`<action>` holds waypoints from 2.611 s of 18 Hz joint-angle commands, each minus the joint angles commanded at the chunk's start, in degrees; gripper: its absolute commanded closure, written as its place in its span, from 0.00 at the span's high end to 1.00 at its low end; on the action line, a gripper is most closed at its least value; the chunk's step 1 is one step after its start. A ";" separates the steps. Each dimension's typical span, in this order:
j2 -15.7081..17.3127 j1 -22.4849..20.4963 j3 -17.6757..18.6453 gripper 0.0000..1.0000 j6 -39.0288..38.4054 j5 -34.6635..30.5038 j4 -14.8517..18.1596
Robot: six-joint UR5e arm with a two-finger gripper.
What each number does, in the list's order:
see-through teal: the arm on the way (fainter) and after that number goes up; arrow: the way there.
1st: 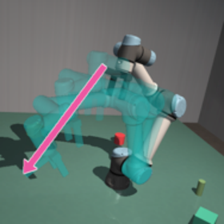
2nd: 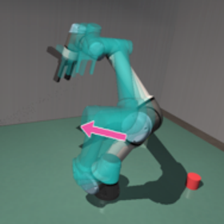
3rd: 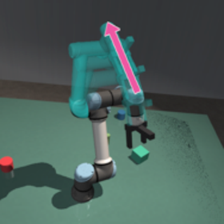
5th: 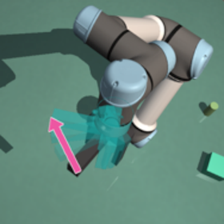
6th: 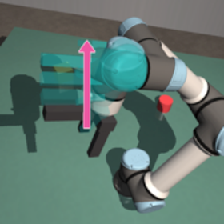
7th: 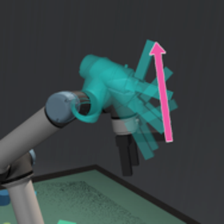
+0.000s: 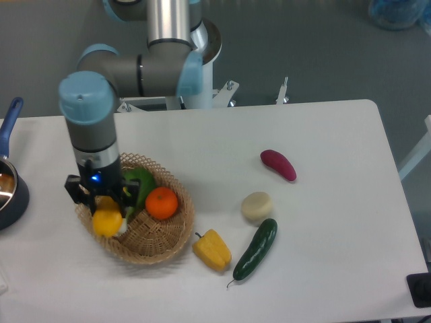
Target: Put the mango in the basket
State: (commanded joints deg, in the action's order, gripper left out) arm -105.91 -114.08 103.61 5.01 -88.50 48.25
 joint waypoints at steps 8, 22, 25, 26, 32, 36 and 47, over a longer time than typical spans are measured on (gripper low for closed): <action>0.35 1.93 2.91 0.32 0.88 -0.18 -0.17; 1.40 2.29 1.42 1.00 1.93 -0.44 0.00; 4.91 -1.55 -0.07 1.00 5.88 -1.23 0.09; 6.23 -4.71 -0.43 1.00 8.07 -2.02 0.00; 6.51 -23.00 -7.80 1.00 28.88 -1.85 -0.18; 5.36 -31.62 -10.45 1.00 41.37 -2.02 -0.09; 10.98 -44.46 -10.89 1.00 66.42 -0.63 7.54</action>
State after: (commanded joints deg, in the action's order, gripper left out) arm -94.93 -158.55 92.72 71.42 -89.13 55.80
